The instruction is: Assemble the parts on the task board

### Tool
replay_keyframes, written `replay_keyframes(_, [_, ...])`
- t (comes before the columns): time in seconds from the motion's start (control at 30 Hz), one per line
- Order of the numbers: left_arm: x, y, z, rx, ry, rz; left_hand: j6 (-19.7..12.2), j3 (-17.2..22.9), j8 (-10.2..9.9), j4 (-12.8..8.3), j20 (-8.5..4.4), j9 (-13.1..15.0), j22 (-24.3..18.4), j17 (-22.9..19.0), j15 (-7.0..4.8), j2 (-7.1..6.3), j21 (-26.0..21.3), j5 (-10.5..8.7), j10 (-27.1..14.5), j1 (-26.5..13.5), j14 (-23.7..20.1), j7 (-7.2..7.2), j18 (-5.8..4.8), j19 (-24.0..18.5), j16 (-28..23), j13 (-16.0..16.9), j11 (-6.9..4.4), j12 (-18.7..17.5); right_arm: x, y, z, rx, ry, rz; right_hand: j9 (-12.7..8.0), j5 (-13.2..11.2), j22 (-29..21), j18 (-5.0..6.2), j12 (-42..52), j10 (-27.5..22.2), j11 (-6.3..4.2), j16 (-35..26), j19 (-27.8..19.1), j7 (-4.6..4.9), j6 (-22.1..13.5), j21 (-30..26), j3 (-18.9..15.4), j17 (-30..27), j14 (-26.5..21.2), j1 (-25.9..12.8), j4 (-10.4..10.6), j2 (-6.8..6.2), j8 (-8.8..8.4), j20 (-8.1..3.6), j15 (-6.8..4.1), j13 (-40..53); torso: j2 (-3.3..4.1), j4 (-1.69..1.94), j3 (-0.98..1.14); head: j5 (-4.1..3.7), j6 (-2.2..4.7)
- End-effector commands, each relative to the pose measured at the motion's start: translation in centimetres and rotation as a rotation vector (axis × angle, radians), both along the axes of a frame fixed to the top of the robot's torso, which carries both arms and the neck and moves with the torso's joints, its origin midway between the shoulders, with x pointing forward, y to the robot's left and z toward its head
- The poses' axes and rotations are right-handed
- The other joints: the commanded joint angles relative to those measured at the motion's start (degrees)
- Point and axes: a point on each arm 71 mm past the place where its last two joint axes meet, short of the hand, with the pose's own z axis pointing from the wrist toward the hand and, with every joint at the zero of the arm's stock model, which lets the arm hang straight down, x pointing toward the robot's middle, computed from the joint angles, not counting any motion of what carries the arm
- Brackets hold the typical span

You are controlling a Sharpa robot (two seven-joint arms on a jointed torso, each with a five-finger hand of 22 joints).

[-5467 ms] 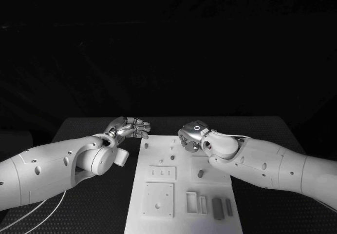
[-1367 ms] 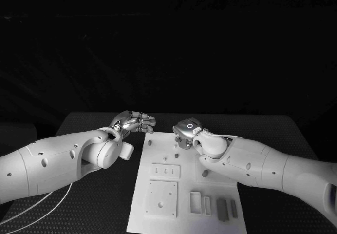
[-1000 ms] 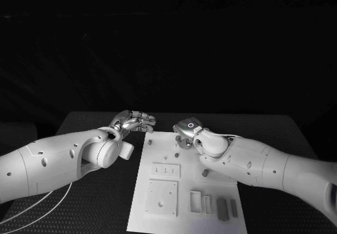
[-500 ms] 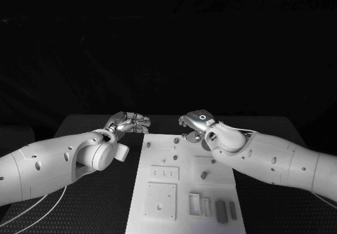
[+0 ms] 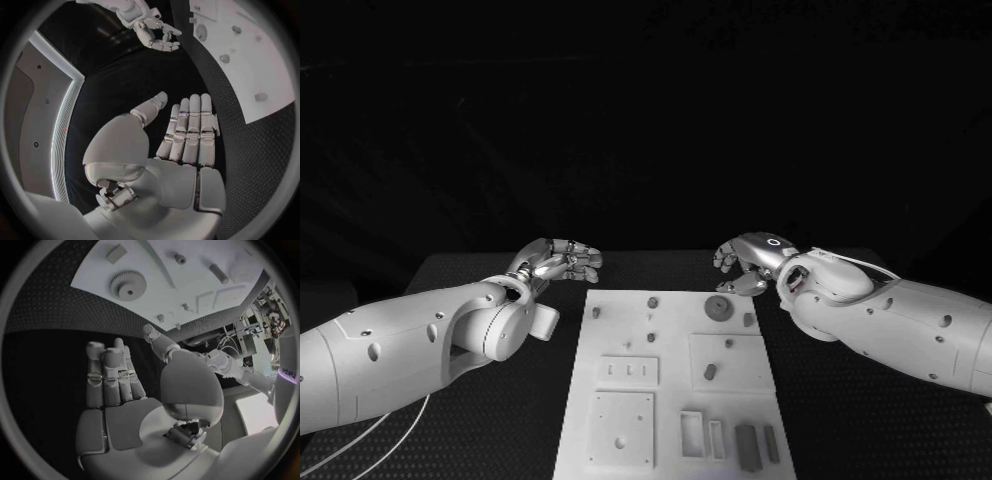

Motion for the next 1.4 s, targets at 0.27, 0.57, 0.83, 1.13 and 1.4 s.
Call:
replay_keyframes(0.27, [-0.1,-0.4,0.1,-0.017,-0.010,-0.028,0.3,-0.2,0.1,-0.1,-0.05,0.0,0.1,0.1,-0.12,0.51,-0.4,0.27,0.3,-0.3,0.4,-0.12,0.87,0.5,-0.4,0.1,0.10,0.0,-0.2,-0.9,-2.5,-0.146,0.115,0.036,-0.5,0.2,0.8,4.89,-0.1,-0.3,-0.23,0.4,-0.9,0.04,-2.7,-0.7,0.3,-0.3,-1.3,-2.2,4.1,-1.70,-1.07,0.23,-0.05,1.1,-0.04,-0.19,0.02,-0.38,-0.12])
replay_keyframes(0.57, [0.2,-0.5,0.1,-0.015,-0.006,-0.029,0.2,-0.3,0.0,-0.2,-0.03,0.0,0.1,0.2,-0.08,0.50,-0.5,0.27,0.2,-0.3,0.3,-0.06,0.85,0.4,-0.5,0.0,0.18,-0.2,0.0,-0.6,-3.9,-0.157,0.141,0.037,-0.4,0.2,1.3,4.87,42.2,-8.6,-4.86,10.6,-0.2,-1.75,-3.1,2.2,-4.8,5.5,-3.3,1.6,1.7,-0.69,-0.07,-0.31,-4.10,45.3,0.04,0.09,0.05,-0.21,-1.35])
replay_keyframes(0.83, [0.2,-0.5,0.0,-0.014,-0.004,-0.029,0.1,-0.4,-0.1,-0.2,-0.02,0.0,0.1,0.2,-0.07,0.48,-0.5,0.27,0.1,-0.4,0.3,-0.02,0.84,0.4,-0.6,0.0,0.22,-0.3,0.4,-0.4,-4.3,-0.151,0.149,0.035,-0.9,0.2,1.4,4.89,60.9,-14.2,-4.96,17.1,-0.7,-1.94,-3.0,5.5,-3.2,10.1,-4.7,1.1,1.8,0.35,0.08,-0.92,-4.42,59.7,0.17,0.25,0.25,-0.18,-1.51])
replay_keyframes(1.13, [0.2,-0.7,0.0,-0.014,-0.001,-0.031,0.0,-0.4,-0.2,-0.2,-0.02,0.0,0.1,0.2,-0.06,0.46,-0.6,0.27,0.1,-0.4,0.3,0.02,0.83,0.4,-0.6,0.0,0.25,-0.4,0.8,-0.4,-4.8,-0.158,0.183,0.035,-0.9,0.2,1.4,4.89,64.1,-13.6,-5.28,18.7,-0.6,-2.30,-1.9,7.2,-3.0,10.9,-4.3,0.5,1.4,3.25,0.84,-1.35,-4.65,60.3,0.18,0.12,0.19,-0.12,-1.64])
replay_keyframes(1.4, [0.2,-0.5,0.0,-0.012,0.001,-0.027,-0.1,-0.4,-0.3,-0.2,-0.01,0.0,0.1,0.3,-0.05,0.43,-0.6,0.27,0.0,-0.4,0.3,0.06,0.83,0.4,-0.7,0.0,0.30,-0.5,0.8,-0.6,-5.1,-0.162,0.210,0.037,-0.8,0.2,1.3,4.89,65.4,-13.3,-5.37,19.3,-0.8,-2.35,-0.3,8.1,-3.2,12.2,-3.5,-0.2,0.2,6.86,1.67,-1.62,-4.76,60.0,0.13,0.05,0.20,-0.08,-2.14])
